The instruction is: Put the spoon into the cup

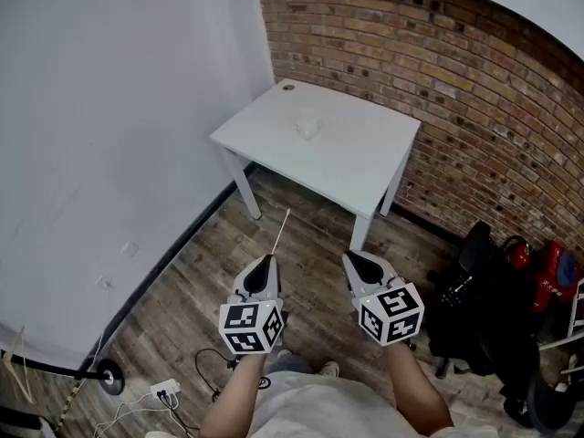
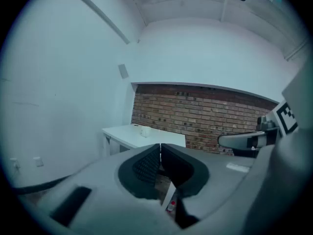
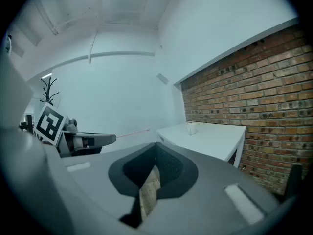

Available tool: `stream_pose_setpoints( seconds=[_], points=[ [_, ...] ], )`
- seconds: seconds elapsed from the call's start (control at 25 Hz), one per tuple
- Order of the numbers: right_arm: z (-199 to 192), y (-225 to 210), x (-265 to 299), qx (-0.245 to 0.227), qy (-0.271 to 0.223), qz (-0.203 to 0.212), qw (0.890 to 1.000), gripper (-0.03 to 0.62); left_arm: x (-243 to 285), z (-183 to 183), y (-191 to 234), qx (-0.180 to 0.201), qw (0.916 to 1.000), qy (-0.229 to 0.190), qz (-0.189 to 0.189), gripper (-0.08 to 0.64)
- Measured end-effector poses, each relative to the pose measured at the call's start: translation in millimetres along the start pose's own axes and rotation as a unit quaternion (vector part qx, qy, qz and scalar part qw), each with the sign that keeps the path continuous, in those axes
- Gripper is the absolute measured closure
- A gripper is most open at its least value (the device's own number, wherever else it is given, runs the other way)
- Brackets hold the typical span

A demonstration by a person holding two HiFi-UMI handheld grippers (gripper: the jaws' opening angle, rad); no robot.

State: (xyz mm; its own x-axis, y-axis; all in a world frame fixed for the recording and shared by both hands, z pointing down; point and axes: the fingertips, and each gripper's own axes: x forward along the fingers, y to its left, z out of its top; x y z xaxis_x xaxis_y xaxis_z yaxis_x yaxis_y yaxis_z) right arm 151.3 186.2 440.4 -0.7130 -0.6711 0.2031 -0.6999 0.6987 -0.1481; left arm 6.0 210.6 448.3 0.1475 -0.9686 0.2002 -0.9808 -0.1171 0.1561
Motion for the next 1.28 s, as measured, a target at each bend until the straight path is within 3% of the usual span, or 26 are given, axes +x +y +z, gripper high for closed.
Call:
stream_pose_setpoints(
  seconds=[0.68, 1.28],
  points=[
    [2.7, -11.5, 31.0, -0.005, 0.009, 0.009, 1.000, 0.583, 36.0, 9.7, 11.1, 0.006, 1.0000, 0.001, -0.004, 0.561],
    [21.0, -54.0, 157.5, 0.000, 0.030, -0.023, 0.999, 0.583, 155.4, 25.4, 83.2, -0.007, 0.9989, 0.022, -0.041, 0.560]
  ],
)
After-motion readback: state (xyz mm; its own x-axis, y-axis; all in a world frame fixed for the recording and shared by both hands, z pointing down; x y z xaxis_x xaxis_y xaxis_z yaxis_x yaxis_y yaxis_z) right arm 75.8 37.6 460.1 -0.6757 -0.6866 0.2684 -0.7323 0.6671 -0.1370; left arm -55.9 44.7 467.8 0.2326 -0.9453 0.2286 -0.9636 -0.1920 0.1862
